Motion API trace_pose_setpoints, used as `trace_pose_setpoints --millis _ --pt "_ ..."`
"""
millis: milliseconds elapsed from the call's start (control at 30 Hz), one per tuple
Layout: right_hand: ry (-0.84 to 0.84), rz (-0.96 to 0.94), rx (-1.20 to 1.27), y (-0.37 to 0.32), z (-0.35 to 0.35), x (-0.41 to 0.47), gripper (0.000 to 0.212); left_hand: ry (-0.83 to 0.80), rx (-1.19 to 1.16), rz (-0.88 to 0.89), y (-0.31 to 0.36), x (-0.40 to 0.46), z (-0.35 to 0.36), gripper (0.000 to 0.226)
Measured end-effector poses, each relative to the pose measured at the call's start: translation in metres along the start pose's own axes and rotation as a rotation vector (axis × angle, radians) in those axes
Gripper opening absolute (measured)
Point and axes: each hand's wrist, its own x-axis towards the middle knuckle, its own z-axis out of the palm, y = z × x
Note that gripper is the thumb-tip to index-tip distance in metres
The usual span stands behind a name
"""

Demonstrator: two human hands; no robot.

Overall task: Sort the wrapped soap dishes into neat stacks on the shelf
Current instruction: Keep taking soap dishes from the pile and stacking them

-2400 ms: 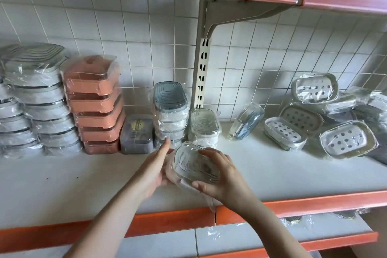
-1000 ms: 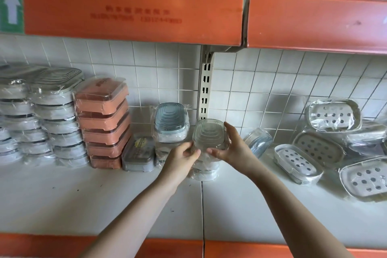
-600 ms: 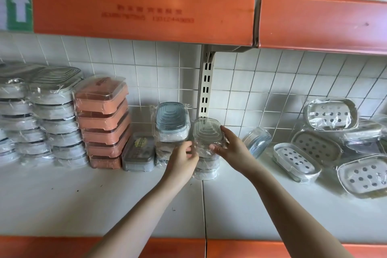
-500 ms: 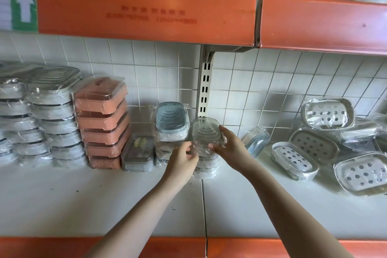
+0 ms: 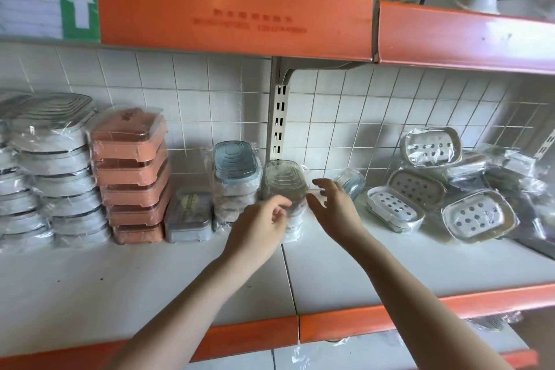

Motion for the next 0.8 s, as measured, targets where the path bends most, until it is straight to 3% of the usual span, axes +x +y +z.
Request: trace_pose_setpoints --millis 300,800 --pt "0.101 0.106 -0.148 0.015 -0.032 -0.043 0.038 -0.128 0.267 0.121 -0.001 -0.004 0.018 0.025" --pt "0.155 0.233 -0.255 0.048 -0.084 -0.080 0.043 -0.264 0.197 0.269 0.026 -0.004 0.071 0.034"
